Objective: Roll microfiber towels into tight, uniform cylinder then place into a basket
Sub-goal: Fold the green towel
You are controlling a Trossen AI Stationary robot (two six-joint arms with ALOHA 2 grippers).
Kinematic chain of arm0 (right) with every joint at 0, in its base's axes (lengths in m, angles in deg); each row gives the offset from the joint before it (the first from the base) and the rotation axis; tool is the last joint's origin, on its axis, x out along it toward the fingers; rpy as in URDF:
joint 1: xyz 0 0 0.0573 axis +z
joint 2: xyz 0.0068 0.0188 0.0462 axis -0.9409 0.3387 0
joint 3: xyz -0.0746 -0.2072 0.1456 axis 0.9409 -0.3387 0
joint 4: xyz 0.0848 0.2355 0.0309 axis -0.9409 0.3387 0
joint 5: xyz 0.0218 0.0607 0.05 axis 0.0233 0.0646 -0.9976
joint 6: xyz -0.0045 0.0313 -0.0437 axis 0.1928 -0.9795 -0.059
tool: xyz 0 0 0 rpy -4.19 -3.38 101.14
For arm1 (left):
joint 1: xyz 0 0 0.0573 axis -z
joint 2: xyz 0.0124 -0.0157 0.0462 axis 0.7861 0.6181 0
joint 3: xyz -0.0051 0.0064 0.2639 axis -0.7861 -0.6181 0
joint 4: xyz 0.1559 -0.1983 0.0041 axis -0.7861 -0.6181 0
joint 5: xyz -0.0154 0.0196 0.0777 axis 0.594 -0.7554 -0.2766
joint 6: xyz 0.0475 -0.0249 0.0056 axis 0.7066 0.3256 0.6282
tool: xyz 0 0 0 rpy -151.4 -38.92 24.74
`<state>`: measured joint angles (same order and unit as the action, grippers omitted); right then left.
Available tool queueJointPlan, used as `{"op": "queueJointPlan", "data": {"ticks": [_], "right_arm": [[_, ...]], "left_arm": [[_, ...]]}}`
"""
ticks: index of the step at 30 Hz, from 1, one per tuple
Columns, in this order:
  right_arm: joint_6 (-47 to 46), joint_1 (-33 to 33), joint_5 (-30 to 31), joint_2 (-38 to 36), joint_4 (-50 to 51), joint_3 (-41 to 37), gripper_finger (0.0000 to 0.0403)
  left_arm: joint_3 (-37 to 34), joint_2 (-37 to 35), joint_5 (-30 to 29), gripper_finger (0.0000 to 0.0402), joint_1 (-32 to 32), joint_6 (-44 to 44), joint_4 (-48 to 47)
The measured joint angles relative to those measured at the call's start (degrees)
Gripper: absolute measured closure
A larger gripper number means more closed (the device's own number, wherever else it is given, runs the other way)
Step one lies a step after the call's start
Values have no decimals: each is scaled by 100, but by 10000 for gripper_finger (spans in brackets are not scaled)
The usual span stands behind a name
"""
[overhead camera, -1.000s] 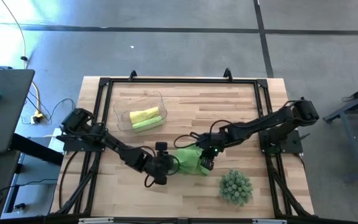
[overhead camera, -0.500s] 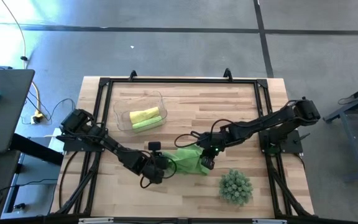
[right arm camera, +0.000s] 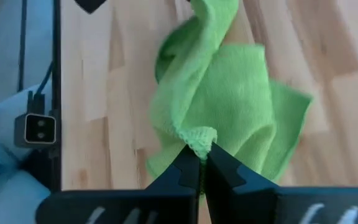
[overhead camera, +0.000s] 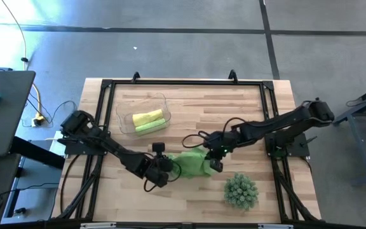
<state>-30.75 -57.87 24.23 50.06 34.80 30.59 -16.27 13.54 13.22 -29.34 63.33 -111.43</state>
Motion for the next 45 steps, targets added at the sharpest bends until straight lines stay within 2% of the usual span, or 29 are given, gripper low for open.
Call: {"op": "queueJointPlan", "data": {"ticks": [8, 13, 19, 22, 26, 29, 34, 40, 45], "right_arm": [[1488, 272, 603, -368, 300, 55, 403], [2058, 376, 1428, -329, 1722, 818, 403], [2547, 421, 2489, -162, 3473, 1842, 403], [3128, 421, 3181, -101, 3915, 2148, 403], [4071, 397, 4478, -101, 4209, 2455, 403], [4572, 379, 5358, -107, 4335, 2756, 403], [5354, 379, 6399, -107, 4344, 3138, 403], [5461, 379, 6469, -107, 4348, 3348, 403], [5403, 605, 6190, -106, 4357, 3348, 403]], "left_arm": [[852, -709, -918, 400, -34, 4, -1373], [1363, -1159, -1375, 401, -37, 70, -2286], [1937, -1430, -1781, 401, -129, 786, -2733], [2191, -1444, -2114, 401, -306, 1297, -2977], [2488, -1432, -3052, 401, -601, 2200, -2990], [2764, -1437, -3450, 401, -801, 2702, -2958], [3221, -1464, -3544, 401, -999, 3237, -2947], [3607, -1465, -3520, 401, -1025, 3687, -2951], [3697, -1465, -2706, 401, -799, 3083, -2960]]}}
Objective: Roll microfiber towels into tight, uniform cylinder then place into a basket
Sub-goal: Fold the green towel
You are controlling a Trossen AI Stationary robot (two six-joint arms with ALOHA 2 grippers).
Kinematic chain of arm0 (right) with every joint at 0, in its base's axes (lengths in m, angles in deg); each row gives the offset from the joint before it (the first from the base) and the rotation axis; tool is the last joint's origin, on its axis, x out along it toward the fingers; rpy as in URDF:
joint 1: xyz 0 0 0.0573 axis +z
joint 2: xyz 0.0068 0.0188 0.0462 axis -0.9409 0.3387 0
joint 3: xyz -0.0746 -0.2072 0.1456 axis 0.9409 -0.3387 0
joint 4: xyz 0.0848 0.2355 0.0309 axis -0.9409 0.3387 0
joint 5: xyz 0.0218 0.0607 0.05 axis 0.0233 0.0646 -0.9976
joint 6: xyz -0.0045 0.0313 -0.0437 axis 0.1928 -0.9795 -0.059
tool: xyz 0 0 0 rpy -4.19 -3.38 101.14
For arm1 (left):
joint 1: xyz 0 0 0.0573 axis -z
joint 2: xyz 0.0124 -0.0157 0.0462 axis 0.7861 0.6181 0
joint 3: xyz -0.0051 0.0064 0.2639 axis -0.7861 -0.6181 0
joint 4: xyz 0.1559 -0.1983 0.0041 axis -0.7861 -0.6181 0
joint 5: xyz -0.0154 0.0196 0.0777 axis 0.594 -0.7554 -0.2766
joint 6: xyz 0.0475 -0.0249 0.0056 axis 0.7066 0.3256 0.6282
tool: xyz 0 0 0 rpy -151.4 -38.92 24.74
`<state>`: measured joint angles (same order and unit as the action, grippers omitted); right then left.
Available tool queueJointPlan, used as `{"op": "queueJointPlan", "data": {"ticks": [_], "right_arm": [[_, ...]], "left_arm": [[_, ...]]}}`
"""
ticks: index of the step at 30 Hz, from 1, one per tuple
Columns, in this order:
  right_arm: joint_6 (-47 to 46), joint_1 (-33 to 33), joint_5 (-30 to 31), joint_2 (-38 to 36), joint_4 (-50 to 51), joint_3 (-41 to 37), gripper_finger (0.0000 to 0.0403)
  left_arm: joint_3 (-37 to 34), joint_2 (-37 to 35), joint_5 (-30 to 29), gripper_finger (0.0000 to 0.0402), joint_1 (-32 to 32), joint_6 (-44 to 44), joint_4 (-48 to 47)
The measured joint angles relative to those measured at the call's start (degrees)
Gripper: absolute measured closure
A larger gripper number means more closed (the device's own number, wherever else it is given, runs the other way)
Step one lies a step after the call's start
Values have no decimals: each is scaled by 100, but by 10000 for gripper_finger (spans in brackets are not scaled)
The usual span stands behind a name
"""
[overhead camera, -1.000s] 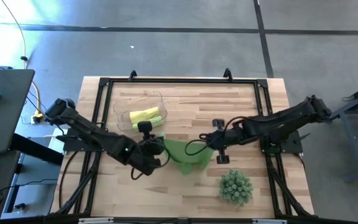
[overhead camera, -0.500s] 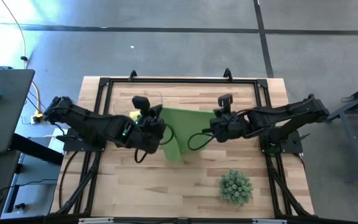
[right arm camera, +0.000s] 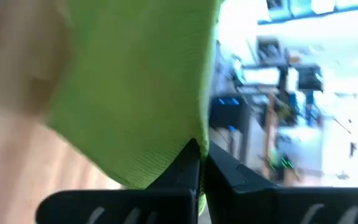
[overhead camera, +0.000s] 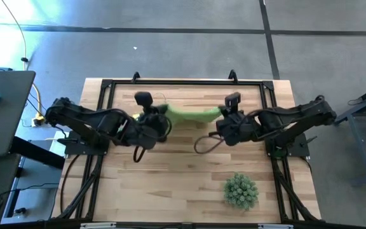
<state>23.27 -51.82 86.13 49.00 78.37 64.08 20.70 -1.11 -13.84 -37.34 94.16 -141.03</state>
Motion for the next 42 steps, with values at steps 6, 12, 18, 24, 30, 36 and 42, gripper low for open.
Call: {"op": "queueJointPlan", "data": {"ticks": [6, 12, 18, 24, 30, 36, 42], "right_arm": [[-402, 406, -920, -9, -58, 0, 403], [-109, 245, -1807, 7, -65, -2, 403], [406, -506, -1561, 12, -316, -2, 403], [1582, -1119, -1495, 12, -1143, -2, 403], [2676, -1243, -903, 12, -1949, -2, 403], [2485, -918, -465, 12, -2041, -4, 403], [504, -156, -1825, 12, -1186, -115, 403]], "left_arm": [[-1, 2, 882, 401, 592, -509, -42], [-1, 2, 540, 401, 698, -552, -474], [-4, 9, 304, 401, 176, -1084, -1528], [-4, -5, -252, 401, -252, -993, -1922], [189, -44, -833, 401, -416, -451, -1930], [486, -50, -610, 401, -172, -552, -1928], [490, 101, 1544, 401, 451, -1848, -2015]]}}
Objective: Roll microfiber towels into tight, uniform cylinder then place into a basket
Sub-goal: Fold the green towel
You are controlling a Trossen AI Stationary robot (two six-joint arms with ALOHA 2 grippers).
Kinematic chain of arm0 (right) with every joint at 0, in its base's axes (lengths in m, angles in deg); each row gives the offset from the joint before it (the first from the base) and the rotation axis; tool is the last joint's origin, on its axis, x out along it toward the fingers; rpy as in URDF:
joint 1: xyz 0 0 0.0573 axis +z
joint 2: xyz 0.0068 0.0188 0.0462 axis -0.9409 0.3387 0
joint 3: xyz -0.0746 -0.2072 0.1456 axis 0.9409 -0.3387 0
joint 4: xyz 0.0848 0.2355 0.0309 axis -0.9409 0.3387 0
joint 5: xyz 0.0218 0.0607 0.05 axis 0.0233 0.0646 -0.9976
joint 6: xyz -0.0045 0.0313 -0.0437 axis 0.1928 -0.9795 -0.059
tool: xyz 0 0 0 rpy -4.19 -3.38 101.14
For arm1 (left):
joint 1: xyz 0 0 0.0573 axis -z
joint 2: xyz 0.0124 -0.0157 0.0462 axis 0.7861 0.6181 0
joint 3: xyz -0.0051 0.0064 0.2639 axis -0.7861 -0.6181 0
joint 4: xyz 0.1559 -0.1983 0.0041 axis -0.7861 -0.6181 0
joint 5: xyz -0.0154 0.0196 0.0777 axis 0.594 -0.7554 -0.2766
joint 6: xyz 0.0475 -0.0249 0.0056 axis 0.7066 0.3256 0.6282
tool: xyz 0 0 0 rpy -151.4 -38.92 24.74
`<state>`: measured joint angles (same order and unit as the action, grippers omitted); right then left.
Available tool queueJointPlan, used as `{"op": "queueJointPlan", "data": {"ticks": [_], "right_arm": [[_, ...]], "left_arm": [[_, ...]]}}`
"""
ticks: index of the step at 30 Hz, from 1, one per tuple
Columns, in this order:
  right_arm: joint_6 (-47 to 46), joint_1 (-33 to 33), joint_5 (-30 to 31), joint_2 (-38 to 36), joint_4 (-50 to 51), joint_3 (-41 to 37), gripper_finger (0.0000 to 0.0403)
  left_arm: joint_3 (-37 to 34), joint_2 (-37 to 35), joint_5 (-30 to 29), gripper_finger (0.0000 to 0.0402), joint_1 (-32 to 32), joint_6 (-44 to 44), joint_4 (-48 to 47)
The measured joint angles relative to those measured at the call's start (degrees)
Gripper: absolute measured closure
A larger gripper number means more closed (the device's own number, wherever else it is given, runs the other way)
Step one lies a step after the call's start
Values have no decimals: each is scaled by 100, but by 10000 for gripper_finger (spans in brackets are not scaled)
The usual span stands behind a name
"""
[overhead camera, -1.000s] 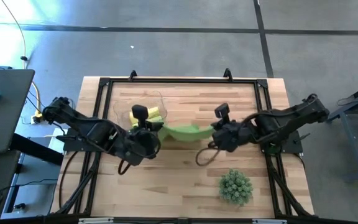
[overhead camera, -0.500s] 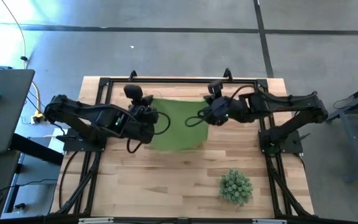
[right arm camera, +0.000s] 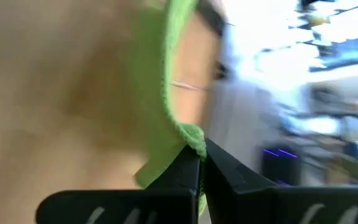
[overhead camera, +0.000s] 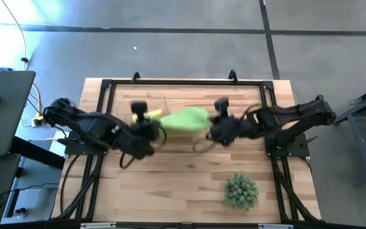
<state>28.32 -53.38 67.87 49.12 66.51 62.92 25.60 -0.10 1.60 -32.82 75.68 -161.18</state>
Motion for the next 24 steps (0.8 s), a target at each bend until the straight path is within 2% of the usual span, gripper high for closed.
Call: {"op": "queueJointPlan", "data": {"ticks": [2, 7, 13, 19, 24], "right_arm": [[-524, 313, -521, 0, 135, -129, 403], [-1720, 986, -1926, 90, 43, -594, 403], [-2424, 1513, -3155, 397, -826, -1251, 403], [-2391, 1719, -3691, 797, -1535, -1694, 403], [-2005, 1649, -3764, 1194, -1638, -2040, 403]], "left_arm": [[-5, 251, 575, 401, 242, -362, 22], [-7, 1096, 1045, 401, 873, -1155, 153], [-11, 2080, 1938, 401, 1289, -2106, 792], [-11, 2572, 3025, 401, 1416, -2190, 1621], [-11, 2742, 3060, 401, 1314, -2335, 1396]]}}
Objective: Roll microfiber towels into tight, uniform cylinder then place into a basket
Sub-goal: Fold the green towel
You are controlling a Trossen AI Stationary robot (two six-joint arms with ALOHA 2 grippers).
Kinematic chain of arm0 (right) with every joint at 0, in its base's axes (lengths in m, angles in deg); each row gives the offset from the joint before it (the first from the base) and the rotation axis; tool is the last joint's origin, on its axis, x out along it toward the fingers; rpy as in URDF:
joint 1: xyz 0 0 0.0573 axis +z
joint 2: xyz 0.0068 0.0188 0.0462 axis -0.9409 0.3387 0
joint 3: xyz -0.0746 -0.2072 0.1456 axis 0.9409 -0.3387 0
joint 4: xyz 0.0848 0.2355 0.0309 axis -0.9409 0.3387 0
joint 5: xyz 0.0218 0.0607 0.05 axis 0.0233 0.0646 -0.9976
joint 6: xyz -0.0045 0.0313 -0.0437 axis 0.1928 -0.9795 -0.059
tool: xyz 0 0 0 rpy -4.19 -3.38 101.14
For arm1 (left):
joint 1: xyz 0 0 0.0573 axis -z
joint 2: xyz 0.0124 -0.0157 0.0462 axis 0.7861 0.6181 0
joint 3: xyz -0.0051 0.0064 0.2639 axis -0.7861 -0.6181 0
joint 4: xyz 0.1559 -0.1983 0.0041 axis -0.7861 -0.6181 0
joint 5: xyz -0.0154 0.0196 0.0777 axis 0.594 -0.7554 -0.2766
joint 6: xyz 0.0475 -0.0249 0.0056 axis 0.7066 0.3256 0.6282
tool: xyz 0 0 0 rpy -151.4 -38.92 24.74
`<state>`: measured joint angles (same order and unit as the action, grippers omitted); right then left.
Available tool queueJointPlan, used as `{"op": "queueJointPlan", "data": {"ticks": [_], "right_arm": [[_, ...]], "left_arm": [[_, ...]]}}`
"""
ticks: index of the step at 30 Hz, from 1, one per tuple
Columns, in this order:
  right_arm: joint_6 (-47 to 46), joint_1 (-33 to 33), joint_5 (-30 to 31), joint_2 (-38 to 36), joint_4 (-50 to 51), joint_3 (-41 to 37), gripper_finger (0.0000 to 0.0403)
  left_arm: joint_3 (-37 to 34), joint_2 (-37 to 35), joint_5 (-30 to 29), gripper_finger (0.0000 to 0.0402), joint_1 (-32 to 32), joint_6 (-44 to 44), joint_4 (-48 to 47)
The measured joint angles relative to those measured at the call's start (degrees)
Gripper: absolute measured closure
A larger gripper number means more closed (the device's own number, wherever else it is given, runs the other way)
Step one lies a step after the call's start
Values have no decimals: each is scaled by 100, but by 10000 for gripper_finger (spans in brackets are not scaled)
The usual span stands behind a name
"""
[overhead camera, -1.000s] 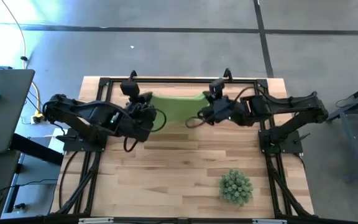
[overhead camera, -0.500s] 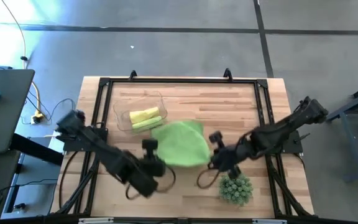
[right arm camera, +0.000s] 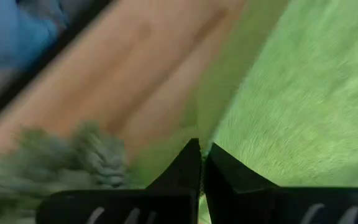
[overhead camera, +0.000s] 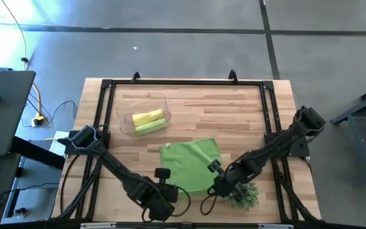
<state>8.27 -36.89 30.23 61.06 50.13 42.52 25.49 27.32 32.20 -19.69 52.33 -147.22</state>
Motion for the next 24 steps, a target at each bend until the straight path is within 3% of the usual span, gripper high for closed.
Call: {"op": "queueJointPlan", "data": {"ticks": [6, 17, 24], "right_arm": [[467, -198, 57, 409, 184, -194, 403], [1560, -775, 367, 377, 362, -194, 403], [1477, -1011, 306, 367, 572, 74, 403]], "left_arm": [[4, 132, -13, 401, -317, -15, -430], [4, 402, -366, 401, -764, -4, -878], [4, 372, -615, 401, -827, -191, -1499]]}}
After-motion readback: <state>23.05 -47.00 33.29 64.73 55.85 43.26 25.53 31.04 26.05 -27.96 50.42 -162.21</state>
